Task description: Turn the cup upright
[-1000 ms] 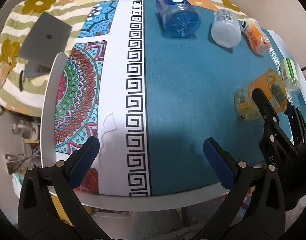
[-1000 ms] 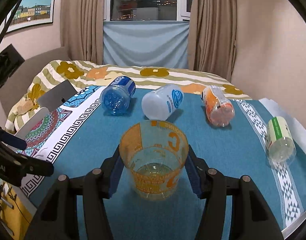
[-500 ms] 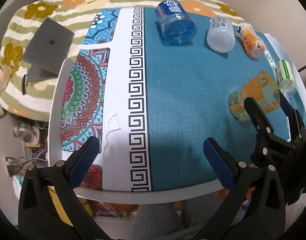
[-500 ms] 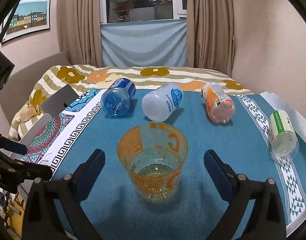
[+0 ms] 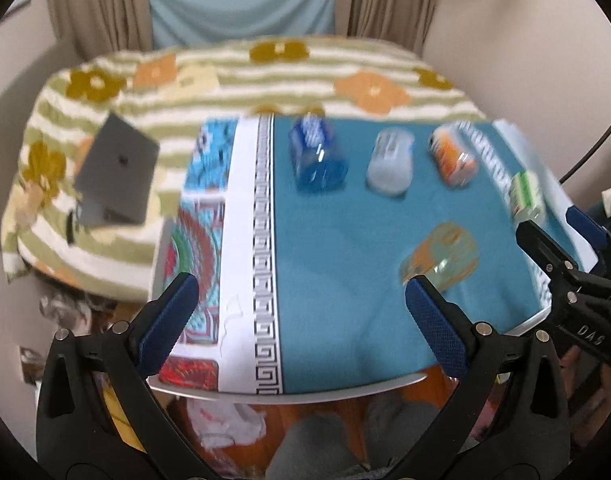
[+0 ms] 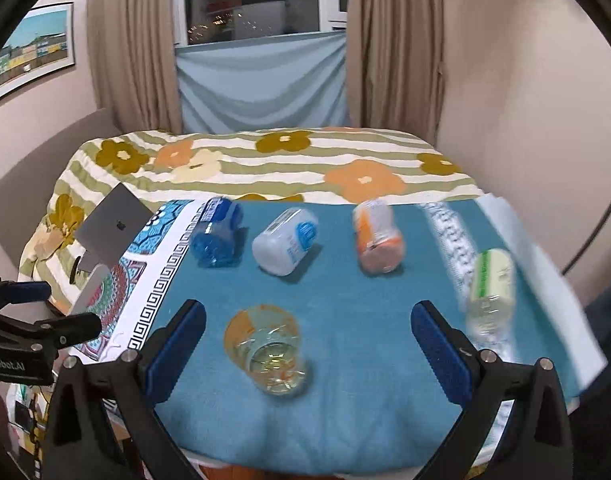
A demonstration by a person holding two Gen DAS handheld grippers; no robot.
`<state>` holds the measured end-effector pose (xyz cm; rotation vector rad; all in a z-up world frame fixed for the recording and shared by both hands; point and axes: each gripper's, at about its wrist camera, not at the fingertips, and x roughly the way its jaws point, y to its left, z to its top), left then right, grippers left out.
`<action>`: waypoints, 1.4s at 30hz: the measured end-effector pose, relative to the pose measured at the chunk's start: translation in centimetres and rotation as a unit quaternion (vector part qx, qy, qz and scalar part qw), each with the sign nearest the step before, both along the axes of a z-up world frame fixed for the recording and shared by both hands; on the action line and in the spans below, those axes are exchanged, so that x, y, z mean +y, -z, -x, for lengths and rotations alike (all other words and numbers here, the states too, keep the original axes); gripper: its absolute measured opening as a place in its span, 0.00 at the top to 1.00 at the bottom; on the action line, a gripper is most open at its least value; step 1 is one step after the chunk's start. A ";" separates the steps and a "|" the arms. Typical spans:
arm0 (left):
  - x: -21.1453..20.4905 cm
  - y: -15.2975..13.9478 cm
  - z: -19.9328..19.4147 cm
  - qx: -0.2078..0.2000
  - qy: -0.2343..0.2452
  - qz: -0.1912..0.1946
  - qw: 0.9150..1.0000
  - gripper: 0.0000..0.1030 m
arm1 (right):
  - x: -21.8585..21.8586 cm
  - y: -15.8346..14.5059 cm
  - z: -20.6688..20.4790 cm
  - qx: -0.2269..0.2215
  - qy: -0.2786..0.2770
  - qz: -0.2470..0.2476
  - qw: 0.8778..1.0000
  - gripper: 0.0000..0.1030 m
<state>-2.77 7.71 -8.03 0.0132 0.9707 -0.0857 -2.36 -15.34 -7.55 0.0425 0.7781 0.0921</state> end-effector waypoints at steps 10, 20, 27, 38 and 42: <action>-4.3 -6.3 2.6 -0.082 -0.010 0.003 0.997 0.00 | -4.4 -6.4 1.3 0.032 0.018 0.018 0.999 0.00; -5.2 -7.5 4.0 -0.124 -0.044 -0.016 0.991 0.00 | -6.5 -7.8 2.4 0.019 0.030 0.024 0.999 0.00; -5.3 -8.0 4.2 -0.138 -0.049 -0.020 0.989 0.00 | -7.0 -7.8 2.3 0.013 0.042 0.018 0.999 0.00; -5.5 -8.3 3.8 -0.148 -0.038 -0.025 0.988 0.00 | -7.0 -8.0 2.2 0.007 0.049 0.016 0.999 0.00; -5.5 -8.3 3.8 -0.149 -0.036 -0.026 0.988 0.00 | -7.1 -8.0 2.1 0.006 0.049 0.016 0.999 0.00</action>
